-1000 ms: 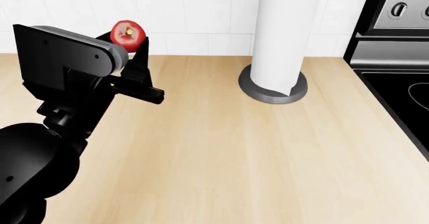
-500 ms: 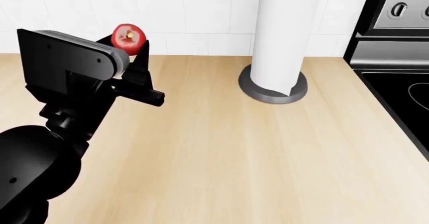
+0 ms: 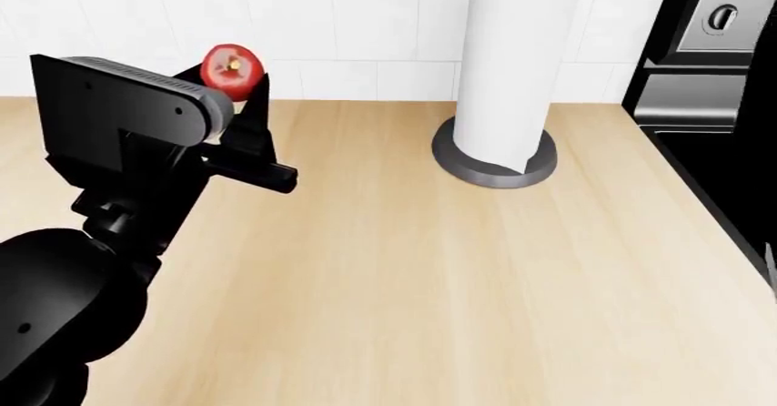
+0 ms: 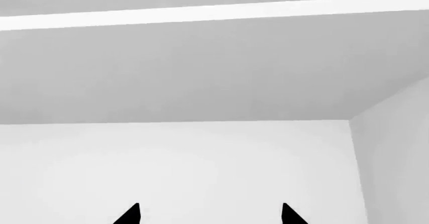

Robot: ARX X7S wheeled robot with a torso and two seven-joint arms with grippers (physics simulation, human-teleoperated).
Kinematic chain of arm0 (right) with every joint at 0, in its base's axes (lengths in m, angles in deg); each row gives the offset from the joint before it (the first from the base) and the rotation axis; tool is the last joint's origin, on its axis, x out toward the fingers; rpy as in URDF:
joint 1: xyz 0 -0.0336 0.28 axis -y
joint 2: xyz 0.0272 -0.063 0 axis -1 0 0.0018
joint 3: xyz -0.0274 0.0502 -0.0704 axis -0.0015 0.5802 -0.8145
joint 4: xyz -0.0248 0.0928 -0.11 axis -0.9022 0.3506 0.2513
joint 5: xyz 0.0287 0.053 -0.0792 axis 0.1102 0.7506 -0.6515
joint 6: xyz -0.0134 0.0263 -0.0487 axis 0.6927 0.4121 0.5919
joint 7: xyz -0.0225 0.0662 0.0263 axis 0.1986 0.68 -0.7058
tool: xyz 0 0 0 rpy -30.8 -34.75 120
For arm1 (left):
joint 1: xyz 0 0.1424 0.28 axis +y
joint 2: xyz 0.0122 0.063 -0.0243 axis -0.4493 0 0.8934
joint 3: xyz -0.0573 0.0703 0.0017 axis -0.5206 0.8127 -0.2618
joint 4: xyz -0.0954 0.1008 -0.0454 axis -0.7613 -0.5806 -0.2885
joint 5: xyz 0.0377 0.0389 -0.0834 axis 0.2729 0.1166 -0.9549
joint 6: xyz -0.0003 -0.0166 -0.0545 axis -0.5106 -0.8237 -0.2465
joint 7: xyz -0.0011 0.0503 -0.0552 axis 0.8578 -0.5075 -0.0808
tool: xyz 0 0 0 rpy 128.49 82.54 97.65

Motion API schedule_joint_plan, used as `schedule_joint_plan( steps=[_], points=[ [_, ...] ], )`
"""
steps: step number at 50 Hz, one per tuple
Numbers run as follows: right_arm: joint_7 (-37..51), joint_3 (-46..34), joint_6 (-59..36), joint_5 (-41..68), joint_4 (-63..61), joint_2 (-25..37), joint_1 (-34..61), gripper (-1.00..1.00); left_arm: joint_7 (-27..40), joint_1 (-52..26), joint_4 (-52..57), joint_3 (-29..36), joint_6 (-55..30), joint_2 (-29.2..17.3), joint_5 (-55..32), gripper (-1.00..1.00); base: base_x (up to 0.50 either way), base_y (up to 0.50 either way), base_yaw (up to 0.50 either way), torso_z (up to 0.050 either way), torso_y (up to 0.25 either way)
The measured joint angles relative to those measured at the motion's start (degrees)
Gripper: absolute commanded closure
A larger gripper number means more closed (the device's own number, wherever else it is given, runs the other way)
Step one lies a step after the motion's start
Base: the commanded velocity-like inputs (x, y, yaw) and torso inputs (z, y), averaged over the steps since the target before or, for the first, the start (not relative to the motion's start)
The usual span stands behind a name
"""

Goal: Pick the brussel sprout, cherry from the counter and place them in the cabinet. Then close the cabinet.

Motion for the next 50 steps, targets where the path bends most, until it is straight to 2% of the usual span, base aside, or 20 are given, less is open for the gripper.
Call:
schedule_joint_plan(
  steps=[25,50],
  points=[
    [-9.94,-0.85,-12.27,9.17,-29.10,3.56,-13.15,-1.00,0.52,0.71,-0.01,-0.27,0.85,-0.46,-0.22,1.00,0.00,0.00,0.00,0.000,0.000],
    [-8.40,2.07,-26.44,15.10,-55.77,6.09,-26.64,-1.00,1.10,1.12,0.14,-0.82,1.59,-1.01,-0.61,1.00,0.00,0.00,0.00,0.000,0.000]
  ],
)
